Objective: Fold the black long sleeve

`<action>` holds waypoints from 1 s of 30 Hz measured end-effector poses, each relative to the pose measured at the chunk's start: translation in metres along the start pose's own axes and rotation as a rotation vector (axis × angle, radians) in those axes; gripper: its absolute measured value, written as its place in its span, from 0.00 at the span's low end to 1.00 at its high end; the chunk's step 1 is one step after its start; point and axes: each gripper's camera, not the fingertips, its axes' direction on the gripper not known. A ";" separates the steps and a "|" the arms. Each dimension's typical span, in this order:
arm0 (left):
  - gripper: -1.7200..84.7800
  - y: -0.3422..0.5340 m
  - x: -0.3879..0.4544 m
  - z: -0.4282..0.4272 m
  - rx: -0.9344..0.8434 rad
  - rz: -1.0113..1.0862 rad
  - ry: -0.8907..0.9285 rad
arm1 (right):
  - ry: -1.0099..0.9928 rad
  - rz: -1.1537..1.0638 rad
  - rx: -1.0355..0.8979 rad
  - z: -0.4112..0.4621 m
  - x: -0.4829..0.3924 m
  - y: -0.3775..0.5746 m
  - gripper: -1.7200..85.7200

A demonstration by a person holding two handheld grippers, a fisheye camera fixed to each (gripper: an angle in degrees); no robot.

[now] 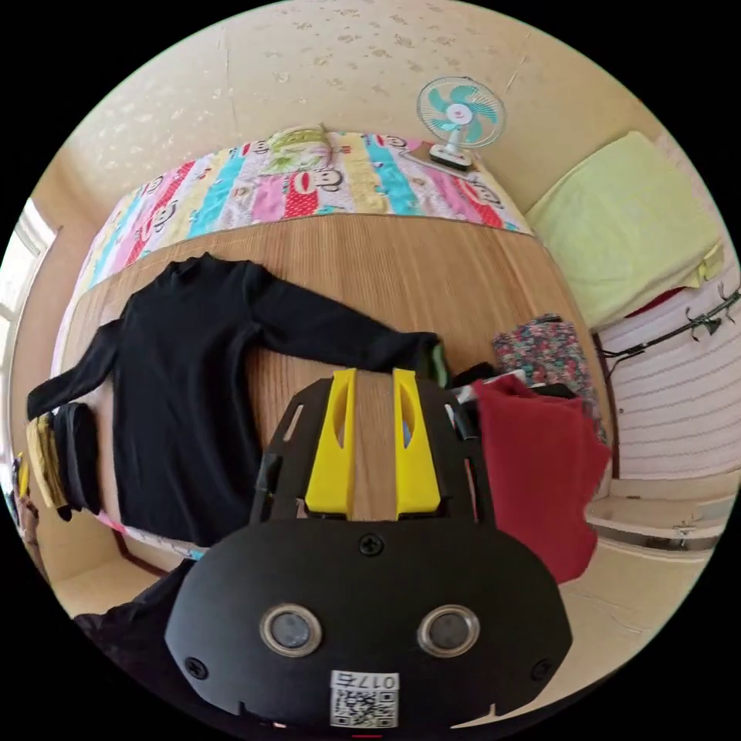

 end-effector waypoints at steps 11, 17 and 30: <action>0.08 0.191 0.075 0.232 -0.654 0.718 -0.292 | -0.196 -0.404 -0.418 0.110 -0.151 0.150 0.10; 0.07 0.162 0.041 0.179 -0.773 0.430 -0.166 | -0.256 -0.283 -0.478 0.050 -0.076 0.211 0.07; 0.19 -0.217 0.025 0.175 -0.201 0.124 -0.213 | -0.275 0.000 -0.438 -0.066 -0.049 0.195 0.09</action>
